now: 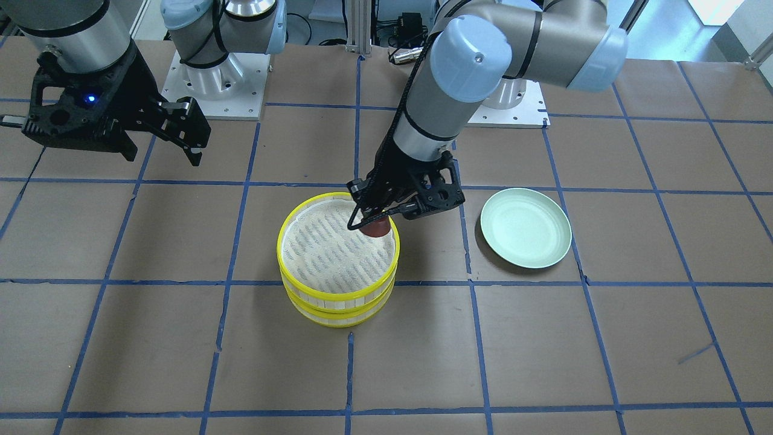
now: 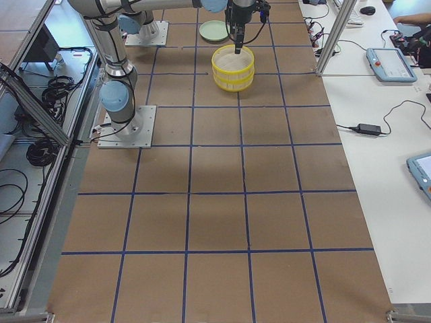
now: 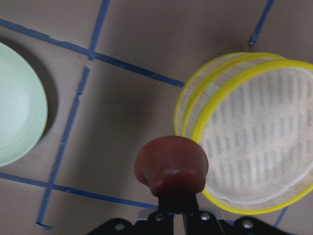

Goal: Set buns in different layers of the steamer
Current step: 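Carry the brown bun over the steamer and release it into the top tier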

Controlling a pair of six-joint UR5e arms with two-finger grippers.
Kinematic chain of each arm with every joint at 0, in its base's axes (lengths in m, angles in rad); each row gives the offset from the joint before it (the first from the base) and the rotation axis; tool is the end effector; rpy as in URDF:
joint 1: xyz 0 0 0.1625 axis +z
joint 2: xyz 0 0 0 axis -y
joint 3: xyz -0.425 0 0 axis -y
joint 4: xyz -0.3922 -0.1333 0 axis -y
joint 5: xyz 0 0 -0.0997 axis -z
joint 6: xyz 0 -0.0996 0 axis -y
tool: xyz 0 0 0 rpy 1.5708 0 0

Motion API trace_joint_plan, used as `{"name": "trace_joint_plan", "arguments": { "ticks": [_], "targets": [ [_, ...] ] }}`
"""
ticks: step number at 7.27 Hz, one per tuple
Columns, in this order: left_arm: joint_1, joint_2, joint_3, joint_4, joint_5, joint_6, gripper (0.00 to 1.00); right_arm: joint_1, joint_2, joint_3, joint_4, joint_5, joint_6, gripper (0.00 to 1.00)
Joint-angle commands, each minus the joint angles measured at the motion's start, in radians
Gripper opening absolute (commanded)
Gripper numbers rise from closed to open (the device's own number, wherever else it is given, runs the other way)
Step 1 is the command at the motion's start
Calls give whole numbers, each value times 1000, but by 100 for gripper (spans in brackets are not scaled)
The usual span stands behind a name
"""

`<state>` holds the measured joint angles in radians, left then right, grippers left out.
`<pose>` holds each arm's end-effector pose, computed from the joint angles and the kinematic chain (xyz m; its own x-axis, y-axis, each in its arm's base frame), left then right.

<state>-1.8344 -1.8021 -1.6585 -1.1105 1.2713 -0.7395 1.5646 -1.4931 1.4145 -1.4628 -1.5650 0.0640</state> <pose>-0.3087 -0.5195 0.3730 -0.8474 -0.4306 0.3107 -0.4238 0.9010 0.0928 0.1306 -0.5215 0.5145 -0.9975 0.0703 -0.0039 0.0701 0.9971 0.0297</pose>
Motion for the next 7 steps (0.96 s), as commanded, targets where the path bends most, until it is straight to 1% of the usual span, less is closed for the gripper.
{"name": "trace_joint_plan", "arguments": {
  "ticks": [1,2,3,4,5,6,7],
  "targets": [
    [-31,-60,0,113,-15,-23,33,2,-1,18,-2,-1,-1,89],
    [-32,-60,-6,112,-13,-3,99,-3,-1,20,-13,3,-1,89],
    [-32,-59,-6,112,-13,-1,100,-5,-1,20,-16,-6,-1,89],
    [-32,-49,0,110,37,64,100,-3,-7,23,-17,5,0,90],
    [-23,-21,2,98,157,288,100,3,-9,24,-17,5,2,90],
    [27,6,3,39,205,477,100,-3,-7,24,-16,5,2,90],
    [129,65,5,-77,201,583,100,-8,-7,24,-24,5,2,90]
  ]
}}
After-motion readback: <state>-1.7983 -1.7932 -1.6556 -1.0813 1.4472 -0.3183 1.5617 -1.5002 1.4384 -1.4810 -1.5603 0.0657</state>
